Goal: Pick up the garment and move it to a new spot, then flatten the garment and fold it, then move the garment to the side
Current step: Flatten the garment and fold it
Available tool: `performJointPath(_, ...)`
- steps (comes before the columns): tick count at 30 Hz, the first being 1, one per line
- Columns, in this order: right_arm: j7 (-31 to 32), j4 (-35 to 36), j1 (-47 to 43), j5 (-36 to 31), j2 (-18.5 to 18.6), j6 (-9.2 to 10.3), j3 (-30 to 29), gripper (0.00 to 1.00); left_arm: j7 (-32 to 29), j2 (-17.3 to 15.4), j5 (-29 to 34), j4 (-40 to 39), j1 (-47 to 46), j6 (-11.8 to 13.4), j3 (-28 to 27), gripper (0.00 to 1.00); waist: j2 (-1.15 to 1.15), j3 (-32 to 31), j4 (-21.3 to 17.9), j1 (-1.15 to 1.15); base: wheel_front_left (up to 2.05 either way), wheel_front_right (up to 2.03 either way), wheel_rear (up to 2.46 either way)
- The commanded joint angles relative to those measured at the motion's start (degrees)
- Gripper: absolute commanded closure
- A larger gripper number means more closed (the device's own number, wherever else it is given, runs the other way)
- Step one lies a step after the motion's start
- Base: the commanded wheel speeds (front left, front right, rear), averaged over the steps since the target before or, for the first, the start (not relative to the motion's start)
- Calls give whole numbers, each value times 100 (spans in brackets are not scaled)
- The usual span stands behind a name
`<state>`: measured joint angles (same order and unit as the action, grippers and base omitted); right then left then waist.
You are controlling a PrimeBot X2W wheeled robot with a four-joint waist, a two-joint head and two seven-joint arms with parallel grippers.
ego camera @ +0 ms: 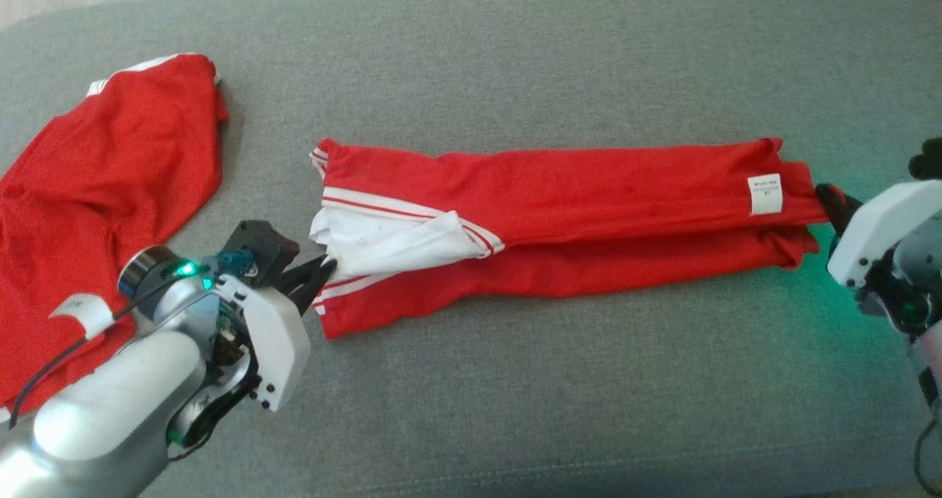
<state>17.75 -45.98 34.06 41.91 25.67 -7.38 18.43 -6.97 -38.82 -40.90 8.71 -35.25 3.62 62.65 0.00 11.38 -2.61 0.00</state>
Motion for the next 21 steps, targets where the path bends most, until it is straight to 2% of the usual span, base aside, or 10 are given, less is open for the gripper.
performJointPath(1,-29,144,-124,-109,67,-11,-54,0,41,-172,1,-40,-80,42,-207,87,0,-43,-28,0,0,0,0)
performJointPath(2,-41,135,-133,-117,51,-11,-103,0,48,-157,-10,-13,-63,47,-201,69,0,-64,-36,0,0,0,0)
performJointPath(4,-55,155,-147,-131,24,-11,-167,0,86,-130,-58,48,-14,82,-218,0,0,-115,-58,0,0,0,0)
performJointPath(10,-470,445,-203,-368,48,-11,-391,0,623,24,-331,191,154,513,-645,0,0,-305,-97,0,0,0,0)
performJointPath(11,-470,445,-203,-368,48,-11,-391,0,623,24,-331,191,154,513,-645,0,0,-305,-97,0,0,0,0)
performJointPath(16,-1085,952,-413,-619,-95,-11,-718,0,1590,314,-702,277,312,969,-1350,0,0,-425,-95,0,0,0,0)
performJointPath(21,-1781,1598,-802,-1092,-391,-11,-1082,0,2146,710,-1009,215,579,1206,-2113,0,0,-499,-86,0,0,0,0)
